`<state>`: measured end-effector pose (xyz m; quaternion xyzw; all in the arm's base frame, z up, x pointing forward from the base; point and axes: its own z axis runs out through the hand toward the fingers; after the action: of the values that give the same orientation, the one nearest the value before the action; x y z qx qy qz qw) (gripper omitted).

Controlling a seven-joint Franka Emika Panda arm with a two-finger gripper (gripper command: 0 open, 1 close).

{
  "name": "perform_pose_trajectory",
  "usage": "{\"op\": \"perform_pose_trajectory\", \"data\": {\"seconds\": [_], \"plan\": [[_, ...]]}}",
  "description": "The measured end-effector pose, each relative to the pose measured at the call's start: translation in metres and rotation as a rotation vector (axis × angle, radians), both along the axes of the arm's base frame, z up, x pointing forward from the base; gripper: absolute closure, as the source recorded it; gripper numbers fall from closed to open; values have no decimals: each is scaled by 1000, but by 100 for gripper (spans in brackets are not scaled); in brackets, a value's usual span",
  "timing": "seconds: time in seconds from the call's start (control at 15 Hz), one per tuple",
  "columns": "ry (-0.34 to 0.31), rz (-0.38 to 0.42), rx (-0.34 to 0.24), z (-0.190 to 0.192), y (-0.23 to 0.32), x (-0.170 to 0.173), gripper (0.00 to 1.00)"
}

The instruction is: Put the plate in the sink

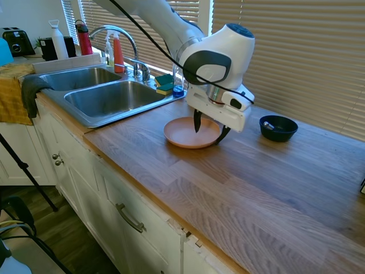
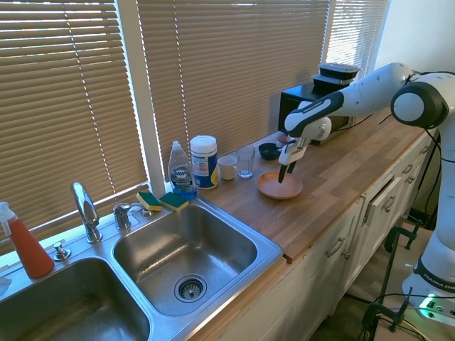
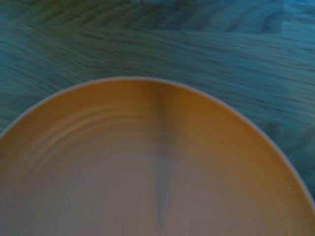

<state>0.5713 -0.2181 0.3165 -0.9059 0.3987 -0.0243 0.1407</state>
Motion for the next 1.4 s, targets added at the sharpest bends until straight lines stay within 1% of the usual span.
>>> {"op": "perform_pose_trajectory", "data": {"seconds": [0.33, 0.73, 1.0, 1.2, 1.4], "plan": [[4, 3, 11, -3, 5, 2, 100], [26, 6, 35, -7, 7, 7, 100], [34, 0, 75, -7, 8, 13, 100], [52, 2, 103, -7, 7, 17, 100], [77, 7, 157, -9, 8, 19, 100]]}}
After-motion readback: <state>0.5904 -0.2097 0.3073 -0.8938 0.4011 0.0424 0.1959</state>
